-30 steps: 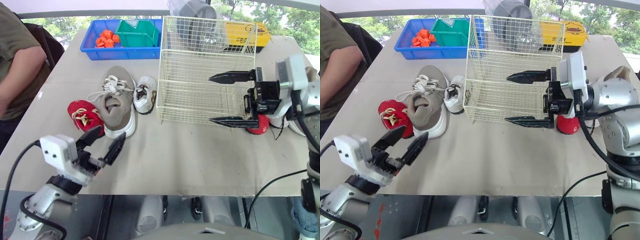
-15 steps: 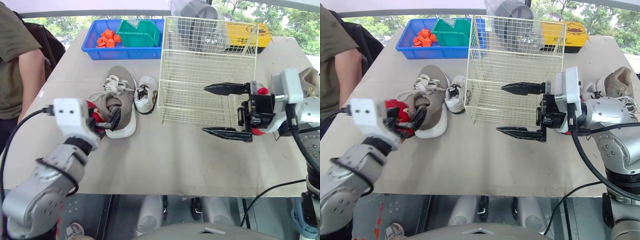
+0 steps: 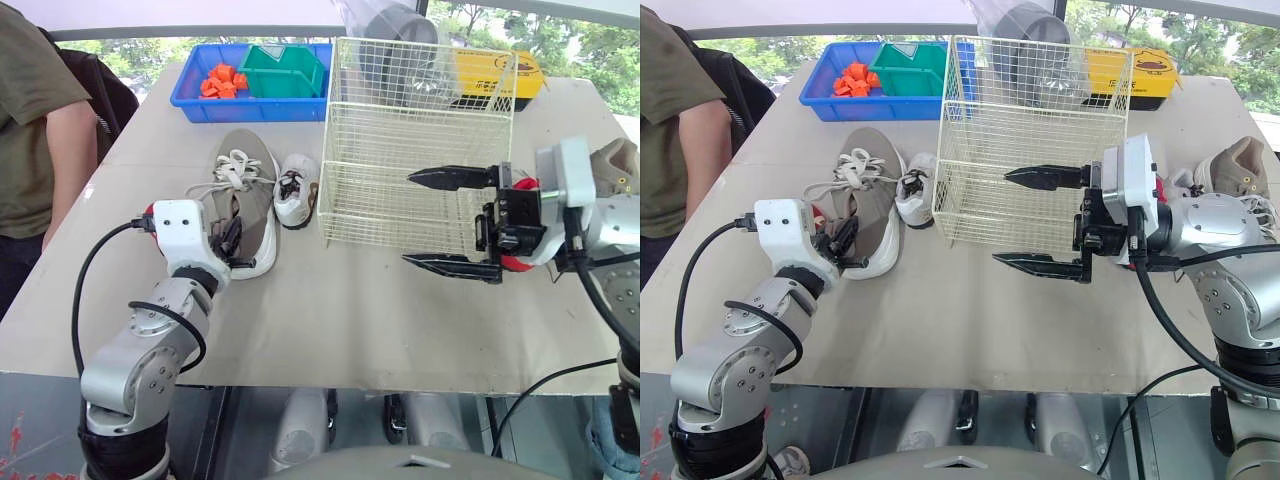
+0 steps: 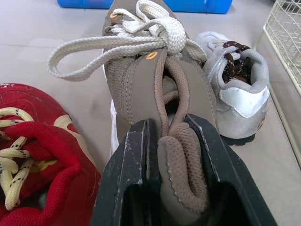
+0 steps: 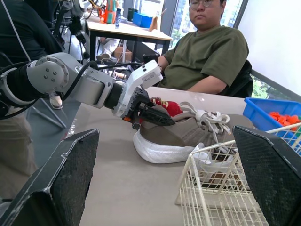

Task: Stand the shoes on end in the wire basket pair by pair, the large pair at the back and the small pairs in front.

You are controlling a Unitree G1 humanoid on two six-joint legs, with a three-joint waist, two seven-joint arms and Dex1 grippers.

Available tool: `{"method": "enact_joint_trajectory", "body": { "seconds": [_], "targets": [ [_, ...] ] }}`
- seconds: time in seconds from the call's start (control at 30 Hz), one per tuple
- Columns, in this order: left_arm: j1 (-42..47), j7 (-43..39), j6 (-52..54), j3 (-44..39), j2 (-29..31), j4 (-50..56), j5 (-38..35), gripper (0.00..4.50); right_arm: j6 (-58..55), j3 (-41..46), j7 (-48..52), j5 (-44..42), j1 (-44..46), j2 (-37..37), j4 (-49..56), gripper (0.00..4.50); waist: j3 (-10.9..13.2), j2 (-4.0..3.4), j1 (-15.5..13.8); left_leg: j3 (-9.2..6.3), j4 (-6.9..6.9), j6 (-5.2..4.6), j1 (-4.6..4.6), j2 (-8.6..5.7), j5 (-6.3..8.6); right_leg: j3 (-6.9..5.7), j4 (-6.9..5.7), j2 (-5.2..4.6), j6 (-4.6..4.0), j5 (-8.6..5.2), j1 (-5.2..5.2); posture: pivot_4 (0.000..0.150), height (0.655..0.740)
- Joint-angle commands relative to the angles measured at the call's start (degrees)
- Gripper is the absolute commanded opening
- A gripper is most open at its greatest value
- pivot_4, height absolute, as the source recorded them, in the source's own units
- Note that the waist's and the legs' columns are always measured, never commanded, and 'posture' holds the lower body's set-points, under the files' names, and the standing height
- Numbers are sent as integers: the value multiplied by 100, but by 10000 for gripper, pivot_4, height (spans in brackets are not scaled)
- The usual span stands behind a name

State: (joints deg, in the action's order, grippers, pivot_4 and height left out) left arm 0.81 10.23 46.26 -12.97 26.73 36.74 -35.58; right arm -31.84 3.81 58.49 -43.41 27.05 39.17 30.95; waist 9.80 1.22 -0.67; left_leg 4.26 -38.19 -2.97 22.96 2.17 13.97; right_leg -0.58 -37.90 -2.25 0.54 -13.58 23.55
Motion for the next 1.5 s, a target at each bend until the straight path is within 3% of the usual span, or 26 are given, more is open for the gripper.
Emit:
{"method": "enact_joint_trajectory", "body": {
  "seconds": [0.03, 0.17, 0.37, 0.43, 0.57, 0.73, 0.93, 1.13, 1.23, 1.4, 1.5],
  "targets": [
    [-205, -208, -798, 5, -148, -15, 663, 5807, 186, -15, -72, 40, 179, -54, 39, 44197, 0, 0, 4, 1, 3, 0, 0, 0, 0, 1, 2, -1, 0, 0, 2, 1500, 7400],
    [162, -183, -1866, -224, -252, 744, 1421, 5587, 200, -6, -179, -63, 527, -254, -227, 44197, 16, 27, -5, -3, 5, 1, 22, 3, 0, -3, 3, -3, -9, 5, 21, 1500, 7400],
    [699, -539, -2188, -390, 145, 1045, 1965, 5394, -162, -140, -273, -54, 1700, -359, -986, 44197, 16, 27, -2, -5, -7, 0, 94, 0, -2, -11, 10, -11, -16, 12, 82, 1500, 7400],
    [949, -1074, -2334, -413, 555, 964, 1960, 5394, 34, -304, -391, 546, 2321, -237, -1421, 44197, 17, 26, -1, -5, 2, 0, 97, 0, -2, -15, 19, -10, -16, 12, 83, 1500, 7400],
    [1473, -2905, -2979, -506, 1796, 260, 1689, 5394, 170, -534, 732, 828, 4167, -35, -3224, 44197, 25, 20, -3, -5, -3, -1, 126, -2, -3, -22, 10, -6, -18, 12, 120, 1500, 7400],
    [2249, -4575, -4220, -364, 2676, -791, 1700, 5394, 648, -1048, 2142, 1478, 5928, -76, -5040, 44197, 29, 13, 17, 1, -3, -1, 147, -1, -3, -23, 20, 2, -10, 15, 137, 1500, 7400],
    [2981, -5965, -5610, 188, 2936, -1785, 1920, 5394, 1268, -1969, 3264, 2638, 7393, -642, -6910, 44197, 33, 6, 104, 35, -2, 1, 191, 3, -5, -20, 8, 26, 10, 25, 192, 1500, 7400],
    [3442, -6384, -6667, 561, 2759, -2459, 2319, 5394, 2023, -2808, 3391, 3678, 7867, -1237, -8213, 44197, 34, 5, 146, 58, -5, 3, 194, 7, -6, -9, -6, 39, 13, 26, 205, 1500, 7400],
    [3608, -6334, -7107, 621, 2661, -2694, 2585, 5394, 2271, -3207, 3398, 4163, 7963, -1505, -8726, 35574, 35, 4, 146, 64, -9, 23, 197, 6, -18, -5, -10, 43, 14, 27, 211, 1500, 7400],
    [3653, -6242, -7430, 495, 2624, -2850, 2788, 5394, 2911, -3424, 3401, 4617, 7870, -1583, -9027, 11587, 35, 4, 143, 64, -9, 24, 196, 9, -19, -4, -11, 44, 16, 27, 211, 1500, 7400],
    [3531, -6184, -7477, 323, 2650, -2841, 2724, 5394, 2973, -3201, 3373, 4634, 7928, -1639, -9161, 703, 35, 4, 144, 66, -11, 24, 192, 8, -19, -2, -18, 43, 21, 30, 210, 1500, 7400]
  ]
}}
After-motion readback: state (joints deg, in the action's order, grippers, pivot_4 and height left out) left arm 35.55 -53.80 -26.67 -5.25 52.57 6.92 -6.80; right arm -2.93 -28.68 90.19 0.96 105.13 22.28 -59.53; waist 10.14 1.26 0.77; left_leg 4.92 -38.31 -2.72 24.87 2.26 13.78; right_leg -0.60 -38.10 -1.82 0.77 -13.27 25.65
